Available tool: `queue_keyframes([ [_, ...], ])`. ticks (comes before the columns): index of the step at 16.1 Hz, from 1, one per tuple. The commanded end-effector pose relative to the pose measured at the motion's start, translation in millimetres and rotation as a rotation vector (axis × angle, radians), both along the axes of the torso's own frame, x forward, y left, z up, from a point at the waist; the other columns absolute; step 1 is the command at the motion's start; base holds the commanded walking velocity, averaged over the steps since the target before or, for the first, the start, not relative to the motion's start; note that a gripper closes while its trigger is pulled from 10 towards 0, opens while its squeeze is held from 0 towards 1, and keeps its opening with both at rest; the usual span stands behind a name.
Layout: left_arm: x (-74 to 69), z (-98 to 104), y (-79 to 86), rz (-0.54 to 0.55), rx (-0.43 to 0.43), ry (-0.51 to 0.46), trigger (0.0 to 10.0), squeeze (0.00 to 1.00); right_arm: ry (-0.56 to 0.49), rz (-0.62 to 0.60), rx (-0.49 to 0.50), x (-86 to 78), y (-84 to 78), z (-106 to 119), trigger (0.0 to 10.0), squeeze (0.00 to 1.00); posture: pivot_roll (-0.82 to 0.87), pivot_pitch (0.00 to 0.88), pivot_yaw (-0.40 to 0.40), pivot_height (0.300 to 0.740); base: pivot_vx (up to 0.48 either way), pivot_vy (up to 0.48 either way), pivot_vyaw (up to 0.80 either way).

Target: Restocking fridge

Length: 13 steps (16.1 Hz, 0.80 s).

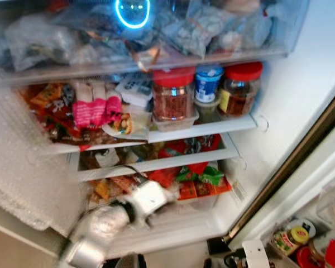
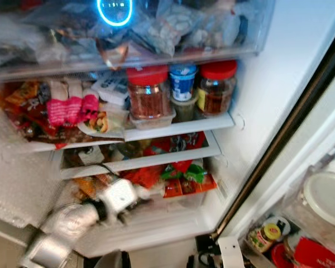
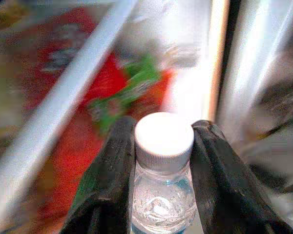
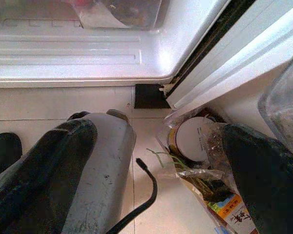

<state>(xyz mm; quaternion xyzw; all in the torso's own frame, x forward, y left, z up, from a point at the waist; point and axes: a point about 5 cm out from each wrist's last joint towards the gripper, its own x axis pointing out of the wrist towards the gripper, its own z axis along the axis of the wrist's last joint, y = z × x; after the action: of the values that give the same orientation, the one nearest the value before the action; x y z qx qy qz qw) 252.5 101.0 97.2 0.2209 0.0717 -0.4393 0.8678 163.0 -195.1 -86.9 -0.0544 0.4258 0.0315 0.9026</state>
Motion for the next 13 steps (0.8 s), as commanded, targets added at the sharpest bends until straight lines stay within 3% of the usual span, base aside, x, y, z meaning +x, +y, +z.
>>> queue_keyframes([
  [1,4.5,5,8.2,0.058,-0.064,0.024,10.0,0.00,0.211,0.004,0.005,-50.1,5.5,-21,10.0,0.00,-0.07,0.088,0.063,0.637,0.000,0.000,0.00],
  [3,6.8,7,9.3,0.081,-0.089,0.010,10.0,0.00,0.211,0.006,0.005,-50.3,5.9,-22,10.0,0.00,-0.08,0.086,0.064,0.637,0.000,0.000,0.00],
  [5,5.5,17,9.1,0.026,-0.019,-0.020,10.0,0.00,0.211,0.005,0.005,-50.4,5.9,-22,10.0,0.00,-0.08,0.089,0.063,0.637,0.000,0.000,0.00],
  [7,2.1,34,11.0,-0.051,0.132,0.009,10.0,0.00,0.210,0.003,0.006,-50.3,5.6,-21,10.0,0.00,-0.07,0.094,0.061,0.637,0.000,0.000,0.00],
  [9,5.9,41,20.3,-0.098,0.363,-0.081,10.0,0.00,0.209,0.001,0.008,-50.1,5.7,-21,10.0,0.00,-0.07,0.098,0.061,0.637,0.000,0.000,0.00],
  [11,10.9,47,24.9,-0.101,0.444,-0.132,10.0,0.00,0.208,0.000,0.007,-49.7,5.9,-21,10.0,0.00,-0.07,0.101,0.062,0.637,0.000,0.000,0.00],
  [12,17.0,47,31.2,-0.086,0.543,-0.197,10.0,0.00,0.207,-0.001,0.007,-49.6,6.0,-21,10.0,0.00,-0.07,0.102,0.064,0.637,0.000,0.000,0.00],
  [13,19.8,46,34.5,-0.077,0.583,-0.219,10.0,0.00,0.207,-0.002,0.007,-49.5,6.1,-21,10.0,0.00,-0.07,0.102,0.064,0.637,0.000,0.000,0.00],
])
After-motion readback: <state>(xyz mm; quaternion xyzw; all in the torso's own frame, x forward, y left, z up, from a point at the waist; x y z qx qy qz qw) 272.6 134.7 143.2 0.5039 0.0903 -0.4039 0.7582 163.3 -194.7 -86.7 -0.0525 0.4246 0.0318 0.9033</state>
